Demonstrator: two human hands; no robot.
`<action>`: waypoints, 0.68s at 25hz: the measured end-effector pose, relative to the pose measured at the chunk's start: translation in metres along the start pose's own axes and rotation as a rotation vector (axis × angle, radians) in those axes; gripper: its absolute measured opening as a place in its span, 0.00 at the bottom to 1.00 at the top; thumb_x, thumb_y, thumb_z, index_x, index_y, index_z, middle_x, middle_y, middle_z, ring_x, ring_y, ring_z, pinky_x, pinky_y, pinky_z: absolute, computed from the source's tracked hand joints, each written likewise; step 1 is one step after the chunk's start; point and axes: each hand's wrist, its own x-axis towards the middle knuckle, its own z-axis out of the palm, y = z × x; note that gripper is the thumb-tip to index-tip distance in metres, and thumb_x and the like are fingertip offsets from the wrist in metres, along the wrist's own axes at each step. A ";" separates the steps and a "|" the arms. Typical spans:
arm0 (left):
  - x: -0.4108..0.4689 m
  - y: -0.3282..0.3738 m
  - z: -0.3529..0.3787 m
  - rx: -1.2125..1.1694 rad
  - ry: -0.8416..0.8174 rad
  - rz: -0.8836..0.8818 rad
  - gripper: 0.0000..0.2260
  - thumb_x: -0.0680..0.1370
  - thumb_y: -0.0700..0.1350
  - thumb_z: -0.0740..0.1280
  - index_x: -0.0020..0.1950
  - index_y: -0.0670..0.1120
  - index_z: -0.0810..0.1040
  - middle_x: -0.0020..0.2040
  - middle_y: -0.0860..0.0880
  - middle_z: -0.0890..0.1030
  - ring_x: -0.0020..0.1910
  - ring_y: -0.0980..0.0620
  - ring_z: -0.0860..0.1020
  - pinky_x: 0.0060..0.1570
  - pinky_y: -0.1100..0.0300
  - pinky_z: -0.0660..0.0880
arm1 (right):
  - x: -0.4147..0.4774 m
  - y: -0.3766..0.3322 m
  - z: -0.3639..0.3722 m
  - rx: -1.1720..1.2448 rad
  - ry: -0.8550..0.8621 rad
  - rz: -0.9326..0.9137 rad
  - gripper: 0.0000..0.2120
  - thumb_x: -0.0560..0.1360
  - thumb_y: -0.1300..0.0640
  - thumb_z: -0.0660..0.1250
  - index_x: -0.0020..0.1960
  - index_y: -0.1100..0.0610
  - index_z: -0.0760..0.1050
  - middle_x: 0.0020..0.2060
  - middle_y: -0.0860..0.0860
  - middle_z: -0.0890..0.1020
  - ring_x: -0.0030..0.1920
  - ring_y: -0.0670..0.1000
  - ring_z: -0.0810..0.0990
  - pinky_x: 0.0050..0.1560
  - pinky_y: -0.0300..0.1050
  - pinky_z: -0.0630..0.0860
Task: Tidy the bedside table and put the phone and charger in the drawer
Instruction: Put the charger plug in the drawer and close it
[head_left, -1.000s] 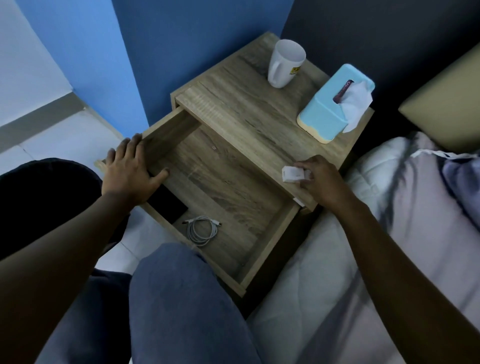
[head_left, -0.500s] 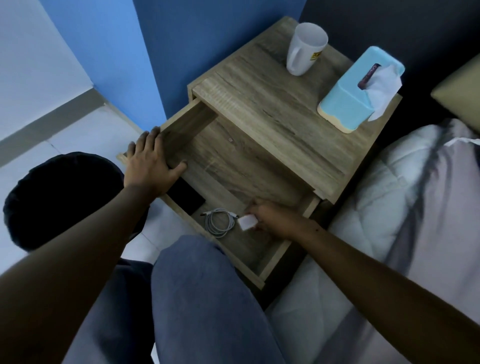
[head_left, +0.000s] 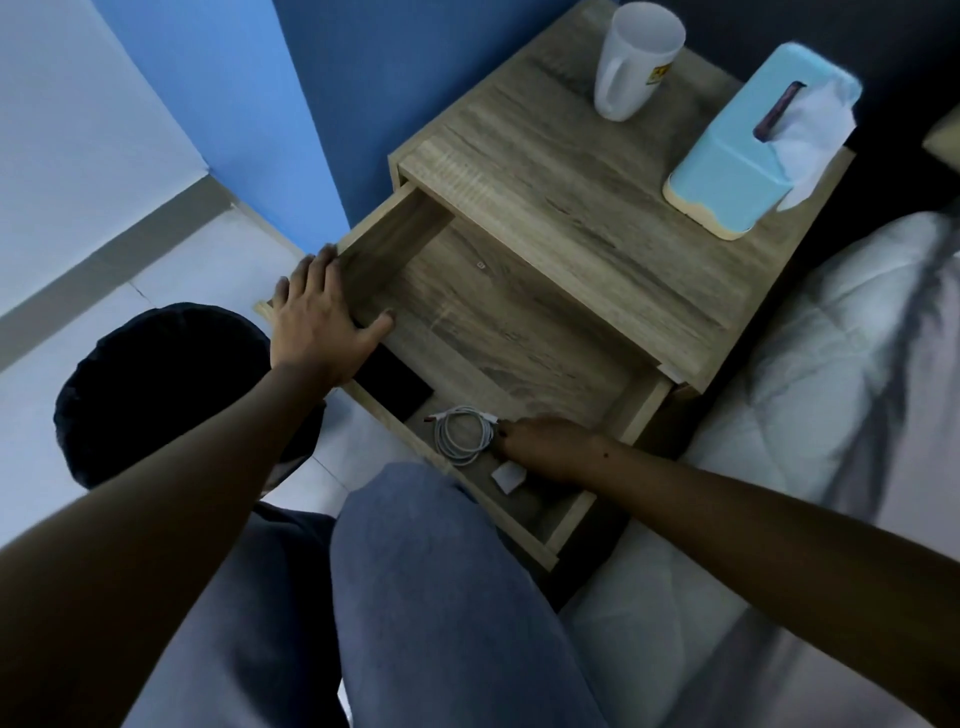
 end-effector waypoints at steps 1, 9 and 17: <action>0.001 0.001 0.000 -0.007 0.001 -0.003 0.42 0.73 0.70 0.57 0.78 0.42 0.58 0.79 0.43 0.61 0.78 0.41 0.58 0.76 0.40 0.55 | -0.001 0.002 -0.002 0.059 0.022 0.020 0.26 0.75 0.58 0.69 0.71 0.58 0.67 0.66 0.59 0.74 0.58 0.57 0.78 0.55 0.51 0.77; 0.033 0.034 0.001 -0.246 0.109 0.039 0.31 0.79 0.66 0.54 0.75 0.47 0.61 0.76 0.42 0.65 0.76 0.42 0.61 0.73 0.39 0.60 | -0.054 -0.026 -0.033 0.724 0.375 0.290 0.15 0.79 0.40 0.59 0.51 0.49 0.78 0.46 0.47 0.81 0.44 0.47 0.79 0.48 0.53 0.78; 0.103 0.122 -0.007 -0.270 0.196 0.379 0.20 0.83 0.53 0.56 0.70 0.43 0.69 0.70 0.38 0.70 0.70 0.41 0.68 0.70 0.41 0.64 | -0.075 0.007 -0.036 0.225 0.808 0.593 0.22 0.71 0.47 0.73 0.62 0.51 0.76 0.58 0.54 0.75 0.58 0.55 0.69 0.52 0.52 0.69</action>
